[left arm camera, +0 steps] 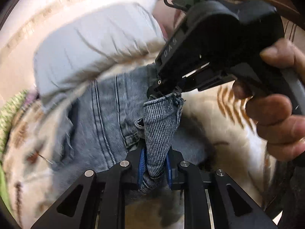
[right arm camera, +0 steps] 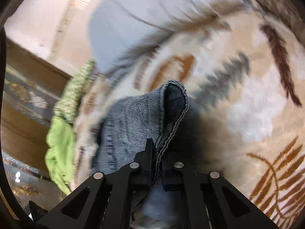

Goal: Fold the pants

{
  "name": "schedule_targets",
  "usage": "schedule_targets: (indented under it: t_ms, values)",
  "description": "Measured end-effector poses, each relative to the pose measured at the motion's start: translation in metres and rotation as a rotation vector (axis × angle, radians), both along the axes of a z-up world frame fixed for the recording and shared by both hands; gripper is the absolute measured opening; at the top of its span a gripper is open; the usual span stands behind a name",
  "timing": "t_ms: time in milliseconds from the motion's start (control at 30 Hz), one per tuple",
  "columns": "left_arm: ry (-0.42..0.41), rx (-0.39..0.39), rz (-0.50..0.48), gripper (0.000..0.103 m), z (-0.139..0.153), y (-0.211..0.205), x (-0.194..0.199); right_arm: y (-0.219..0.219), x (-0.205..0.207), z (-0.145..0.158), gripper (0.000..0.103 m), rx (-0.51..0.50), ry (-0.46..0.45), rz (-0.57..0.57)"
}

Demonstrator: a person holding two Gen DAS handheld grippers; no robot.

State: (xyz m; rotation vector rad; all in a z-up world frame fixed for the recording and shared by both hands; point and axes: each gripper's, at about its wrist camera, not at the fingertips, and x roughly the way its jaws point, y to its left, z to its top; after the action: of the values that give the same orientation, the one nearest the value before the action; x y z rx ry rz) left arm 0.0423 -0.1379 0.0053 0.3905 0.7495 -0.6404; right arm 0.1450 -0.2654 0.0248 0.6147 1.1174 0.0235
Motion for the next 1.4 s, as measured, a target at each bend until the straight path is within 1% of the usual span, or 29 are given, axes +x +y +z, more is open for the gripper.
schedule_targets:
  t_ms: [100, 167, 200, 233, 267, 300, 333, 367, 400, 467, 567, 667, 733, 767, 800, 833, 900, 933, 967, 1000, 1067, 1100, 1167, 1200, 1267, 1300, 1333, 1367, 1400]
  values:
    - [-0.022, -0.005, -0.003, 0.02, -0.007, -0.001, -0.005, -0.003, 0.002, -0.006, 0.008, -0.007, 0.018, -0.004]
    - [-0.006, -0.024, -0.002, 0.022, -0.004, 0.001, -0.004, -0.001, 0.002, -0.004, 0.013, -0.038, 0.009, -0.001]
    - [0.012, -0.04, 0.001, 0.025, -0.001, 0.003, -0.002, 0.002, 0.001, 0.0, 0.014, -0.073, -0.004, 0.01]
    - [0.028, -0.049, 0.005, 0.026, 0.001, 0.005, -0.002, 0.004, 0.0, 0.002, 0.018, -0.093, -0.006, 0.015]
    - [0.049, -0.062, 0.004, 0.029, 0.006, 0.009, -0.002, 0.005, -0.002, 0.006, 0.028, -0.108, -0.011, 0.006]
    - [0.074, -0.083, -0.005, 0.032, 0.013, 0.014, -0.005, 0.004, -0.008, 0.013, 0.034, -0.119, -0.027, -0.013]
    - [0.087, -0.102, -0.012, 0.034, 0.02, 0.02, -0.01, 0.004, -0.014, 0.018, 0.049, -0.12, -0.043, -0.031]
    - [0.097, -0.13, -0.013, 0.04, 0.029, 0.029, -0.016, 0.001, -0.022, 0.024, 0.055, -0.107, -0.067, -0.051]
    - [0.104, -0.154, -0.009, 0.048, 0.035, 0.037, -0.021, -0.001, -0.032, 0.033, 0.055, -0.09, -0.104, -0.068]
    - [0.11, -0.198, 0.014, 0.055, 0.046, 0.059, -0.033, -0.001, -0.052, 0.047, 0.055, -0.082, -0.164, -0.084]
    - [0.112, -0.228, 0.106, 0.056, 0.054, 0.096, -0.04, 0.008, -0.081, 0.056, 0.055, -0.079, -0.22, -0.067]
    - [0.147, -0.281, 0.26, 0.056, 0.05, 0.138, -0.026, 0.031, -0.093, 0.048, 0.054, -0.088, -0.194, -0.019]
    - [0.18, -0.322, 0.332, 0.056, 0.05, 0.155, -0.019, 0.045, -0.095, 0.041, 0.048, -0.096, -0.171, 0.012]
    - [0.202, -0.344, 0.37, 0.056, 0.046, 0.163, -0.013, 0.053, -0.095, 0.04, 0.045, -0.119, -0.165, 0.029]
    - [0.227, -0.373, 0.406, 0.056, 0.043, 0.172, -0.008, 0.061, -0.095, 0.039, 0.045, -0.166, -0.161, 0.042]
    - [0.249, -0.399, 0.425, 0.056, 0.039, 0.176, -0.003, 0.066, -0.096, 0.039, 0.045, -0.184, -0.155, 0.051]
    - [0.284, -0.435, 0.463, 0.056, 0.036, 0.188, 0.003, 0.067, -0.094, 0.036, 0.043, -0.184, -0.123, 0.05]
    - [0.294, -0.442, 0.471, 0.056, 0.034, 0.19, 0.005, 0.067, -0.095, 0.038, 0.035, -0.218, -0.109, 0.025]
    - [0.3, -0.443, 0.474, 0.055, 0.029, 0.189, 0.01, 0.068, -0.098, 0.044, 0.034, -0.254, -0.115, 0.004]
    - [0.307, -0.446, 0.475, 0.055, 0.025, 0.187, 0.013, 0.069, -0.103, 0.052, 0.034, -0.249, -0.158, -0.001]
    - [0.313, -0.447, 0.47, 0.055, 0.026, 0.186, 0.014, 0.075, -0.103, 0.059, 0.034, -0.216, -0.181, 0.025]
    - [0.318, -0.445, 0.469, 0.055, 0.022, 0.182, 0.024, 0.08, -0.101, 0.056, 0.034, -0.21, -0.166, 0.051]
    - [0.326, -0.444, 0.461, 0.055, 0.021, 0.177, 0.024, 0.083, -0.094, 0.042, 0.034, -0.221, -0.106, 0.065]
    - [0.323, -0.437, 0.459, 0.055, 0.022, 0.176, 0.022, 0.078, -0.091, 0.028, 0.034, -0.207, -0.054, 0.055]
    - [0.32, -0.425, 0.455, 0.055, 0.023, 0.173, 0.021, 0.067, -0.091, 0.01, 0.032, -0.165, 0.001, 0.024]
    - [0.325, -0.432, 0.448, 0.055, 0.023, 0.173, 0.02, 0.059, -0.092, 0.004, 0.032, -0.106, 0.001, 0.009]
    - [0.331, -0.442, 0.444, 0.055, 0.024, 0.172, 0.02, 0.054, -0.093, 0.004, 0.036, -0.052, -0.011, 0.002]
    - [0.332, -0.452, 0.44, 0.055, 0.025, 0.173, 0.02, 0.052, -0.092, 0.006, 0.042, -0.024, -0.025, -0.001]
    - [0.325, -0.465, 0.437, 0.056, 0.028, 0.174, 0.02, 0.049, -0.09, 0.01, 0.044, -0.009, -0.041, -0.004]
